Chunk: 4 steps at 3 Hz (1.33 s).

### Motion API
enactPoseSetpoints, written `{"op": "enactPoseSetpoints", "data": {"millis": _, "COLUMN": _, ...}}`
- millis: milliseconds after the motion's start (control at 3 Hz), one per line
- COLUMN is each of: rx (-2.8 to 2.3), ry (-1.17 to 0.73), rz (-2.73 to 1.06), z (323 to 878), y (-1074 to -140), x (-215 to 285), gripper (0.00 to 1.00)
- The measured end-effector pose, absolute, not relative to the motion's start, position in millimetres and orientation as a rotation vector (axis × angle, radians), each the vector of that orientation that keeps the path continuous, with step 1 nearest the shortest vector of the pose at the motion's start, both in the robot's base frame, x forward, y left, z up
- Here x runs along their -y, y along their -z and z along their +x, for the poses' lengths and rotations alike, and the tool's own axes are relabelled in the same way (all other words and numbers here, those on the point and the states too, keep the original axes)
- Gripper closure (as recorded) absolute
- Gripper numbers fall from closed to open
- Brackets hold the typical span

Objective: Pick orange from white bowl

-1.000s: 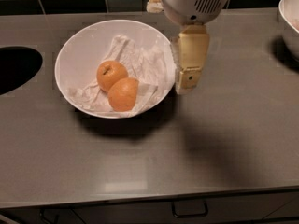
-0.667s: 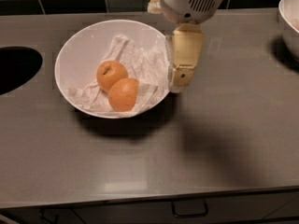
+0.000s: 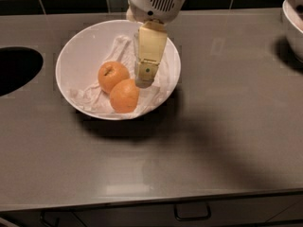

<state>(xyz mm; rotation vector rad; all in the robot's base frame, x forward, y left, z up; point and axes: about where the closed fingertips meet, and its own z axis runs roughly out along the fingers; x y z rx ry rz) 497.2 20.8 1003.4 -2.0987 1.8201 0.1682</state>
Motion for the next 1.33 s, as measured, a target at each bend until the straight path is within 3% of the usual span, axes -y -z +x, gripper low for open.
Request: {"op": "enactPoseSetpoints", "data": {"millis": 1333, "rx": -2.001, "ry": -0.137, "rz": -1.873, "z": 488, "y": -1002, "x": -33, "gripper": 0.00}}
